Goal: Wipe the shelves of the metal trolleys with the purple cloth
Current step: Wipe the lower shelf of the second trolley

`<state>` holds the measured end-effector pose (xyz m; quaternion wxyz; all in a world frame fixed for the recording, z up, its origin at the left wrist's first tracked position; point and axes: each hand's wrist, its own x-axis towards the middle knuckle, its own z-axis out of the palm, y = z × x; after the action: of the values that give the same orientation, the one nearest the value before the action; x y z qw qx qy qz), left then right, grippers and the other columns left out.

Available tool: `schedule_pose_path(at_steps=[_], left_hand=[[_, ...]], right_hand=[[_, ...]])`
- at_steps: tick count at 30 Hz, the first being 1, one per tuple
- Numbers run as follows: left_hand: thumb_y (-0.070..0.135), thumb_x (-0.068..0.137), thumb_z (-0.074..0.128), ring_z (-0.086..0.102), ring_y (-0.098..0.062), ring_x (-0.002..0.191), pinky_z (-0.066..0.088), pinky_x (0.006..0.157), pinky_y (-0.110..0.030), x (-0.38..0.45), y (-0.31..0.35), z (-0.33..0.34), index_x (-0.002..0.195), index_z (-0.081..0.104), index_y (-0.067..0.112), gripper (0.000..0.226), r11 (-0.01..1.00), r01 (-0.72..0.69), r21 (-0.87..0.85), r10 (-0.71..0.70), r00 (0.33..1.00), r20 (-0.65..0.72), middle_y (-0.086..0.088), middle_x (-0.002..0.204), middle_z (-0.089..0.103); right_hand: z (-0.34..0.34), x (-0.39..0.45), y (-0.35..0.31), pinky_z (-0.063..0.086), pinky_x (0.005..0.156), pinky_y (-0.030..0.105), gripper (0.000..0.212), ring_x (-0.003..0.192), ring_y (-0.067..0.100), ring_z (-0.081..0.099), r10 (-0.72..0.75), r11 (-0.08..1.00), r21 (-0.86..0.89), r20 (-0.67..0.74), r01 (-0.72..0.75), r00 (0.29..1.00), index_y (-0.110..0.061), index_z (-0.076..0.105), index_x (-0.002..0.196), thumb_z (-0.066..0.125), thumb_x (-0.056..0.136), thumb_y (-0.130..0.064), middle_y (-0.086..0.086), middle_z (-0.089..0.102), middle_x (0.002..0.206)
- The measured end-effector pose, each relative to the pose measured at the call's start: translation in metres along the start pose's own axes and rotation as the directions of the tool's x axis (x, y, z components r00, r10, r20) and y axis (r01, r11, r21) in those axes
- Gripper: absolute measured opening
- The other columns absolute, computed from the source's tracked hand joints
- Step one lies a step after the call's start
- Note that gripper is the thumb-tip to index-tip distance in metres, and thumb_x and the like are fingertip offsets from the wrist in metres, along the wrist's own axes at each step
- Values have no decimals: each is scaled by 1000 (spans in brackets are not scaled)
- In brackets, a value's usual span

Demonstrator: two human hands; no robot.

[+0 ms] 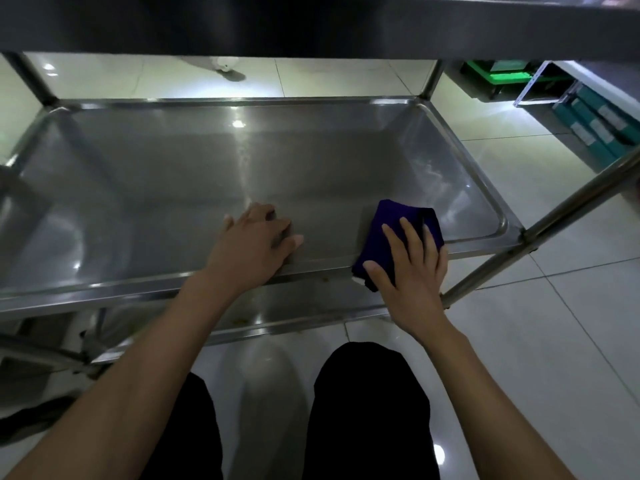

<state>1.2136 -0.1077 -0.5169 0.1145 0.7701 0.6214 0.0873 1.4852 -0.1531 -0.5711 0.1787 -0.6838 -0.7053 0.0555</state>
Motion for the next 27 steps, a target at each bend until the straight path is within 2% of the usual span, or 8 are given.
schedule_pose_path(at_steps=[3,6,8,13,16,19,22,27], left_hand=[[71,83,52,54,-28,121,44,102,-46,-28,-11,-1,111,71,31,53,997,-8,-79,0,995,-98,0,131,58],[48,84,74,54,-34,124,41,106,-52,-41,-19,7,121,72,24,44,999,-39,-10,38,995,-97,-4,131,59],[36,87,74,55,-35,124,39,108,-51,-34,-23,6,125,70,24,40,1000,-20,2,20,994,-103,-4,136,56],[33,86,74,62,-38,105,45,96,-46,-15,-37,2,118,72,25,33,1000,-20,9,21,990,-136,-4,132,57],[32,86,76,62,-35,105,45,97,-45,-11,-44,2,116,74,24,31,1000,-7,-17,4,985,-175,-2,131,58],[33,87,75,62,-34,106,42,99,-46,-5,-45,2,118,73,24,32,1000,-4,-22,0,985,-174,-3,132,57],[32,88,74,62,-34,105,42,99,-45,-2,-45,2,119,73,25,32,1000,-20,-16,17,984,-178,-4,131,57],[33,88,72,57,-32,114,37,109,-51,3,-42,3,122,71,27,34,999,13,-46,-20,986,-168,-1,133,54]], right_hand=[[0,13,0,-9,122,52,72,153,19,-9,4,1000,-3,23,-4,1000,-34,22,158,21,97,-72,-7,9,167],[-3,29,-7,-8,122,52,73,153,19,-6,21,1000,6,44,-22,999,-35,25,157,22,94,-72,-8,12,167],[-5,38,-14,-7,122,53,72,153,19,-4,24,1000,13,49,-25,998,-36,27,156,27,94,-72,-10,13,166],[1,53,-33,-7,119,62,82,153,20,-3,9,1000,14,72,-10,997,-39,28,154,43,85,-81,-12,13,165],[11,53,-48,5,115,69,76,152,20,2,-31,997,67,32,28,999,-38,36,150,56,85,-72,-12,20,162],[19,54,-61,18,114,66,71,149,24,11,-30,996,83,-27,32,999,-34,42,147,63,85,-62,-8,29,160],[23,54,-65,18,116,62,68,149,25,14,-18,999,47,-71,21,997,-32,45,146,64,86,-58,-6,32,159],[18,54,-66,25,114,59,64,148,25,19,-10,999,32,-70,12,997,-32,45,146,67,88,-48,-6,35,157]])
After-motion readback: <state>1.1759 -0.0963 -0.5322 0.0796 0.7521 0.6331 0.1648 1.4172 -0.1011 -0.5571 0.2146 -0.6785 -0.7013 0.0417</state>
